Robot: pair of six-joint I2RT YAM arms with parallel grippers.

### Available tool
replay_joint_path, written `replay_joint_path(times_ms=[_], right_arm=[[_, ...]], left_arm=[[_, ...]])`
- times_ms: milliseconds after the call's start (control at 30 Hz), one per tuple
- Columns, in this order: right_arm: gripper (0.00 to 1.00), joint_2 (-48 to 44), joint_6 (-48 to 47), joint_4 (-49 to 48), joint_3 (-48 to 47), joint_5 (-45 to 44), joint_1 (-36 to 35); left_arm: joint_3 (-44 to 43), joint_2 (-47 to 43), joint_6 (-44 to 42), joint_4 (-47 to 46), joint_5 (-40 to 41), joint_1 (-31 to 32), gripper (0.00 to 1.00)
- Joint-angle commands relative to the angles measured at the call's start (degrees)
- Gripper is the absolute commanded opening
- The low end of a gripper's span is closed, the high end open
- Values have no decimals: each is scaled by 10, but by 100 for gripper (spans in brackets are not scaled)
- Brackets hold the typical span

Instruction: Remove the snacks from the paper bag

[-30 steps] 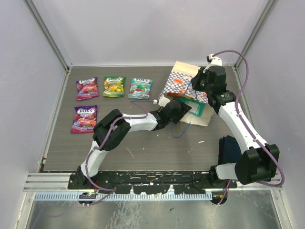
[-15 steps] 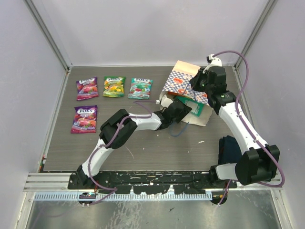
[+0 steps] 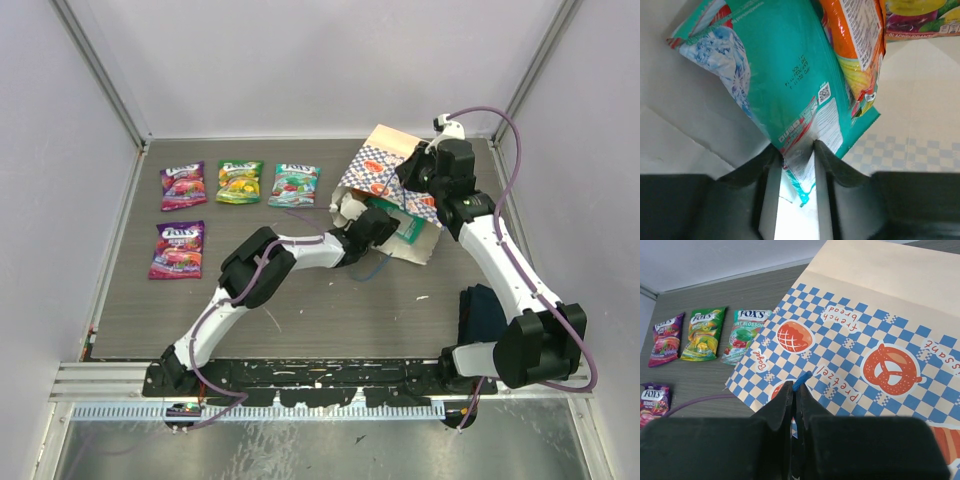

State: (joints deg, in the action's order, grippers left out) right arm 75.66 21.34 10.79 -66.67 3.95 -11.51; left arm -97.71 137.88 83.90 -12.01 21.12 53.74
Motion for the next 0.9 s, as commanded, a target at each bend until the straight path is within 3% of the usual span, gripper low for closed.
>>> replay_joint_path(times_ms=[0, 167, 400, 567, 767, 867], right_arm=[[1, -17, 4, -32, -1, 0, 2], [1, -14, 3, -34, -2, -1, 2], [1, -17, -3, -30, -10, -18, 2], [1, -17, -3, -30, -13, -33, 2], [1, -15, 2, -27, -18, -32, 2], [1, -16, 9, -28, -18, -27, 2]], left_arm=[[-1, -26, -56, -23, 31, -10, 23], [53, -86, -103, -29, 25, -10, 0], [167, -176, -96, -55, -26, -9, 0], [236, -256, -104, -17, -77, -2, 0], [342, -388, -156, 44, -56, 24, 0], [414, -465, -134, 57, -59, 23, 0]])
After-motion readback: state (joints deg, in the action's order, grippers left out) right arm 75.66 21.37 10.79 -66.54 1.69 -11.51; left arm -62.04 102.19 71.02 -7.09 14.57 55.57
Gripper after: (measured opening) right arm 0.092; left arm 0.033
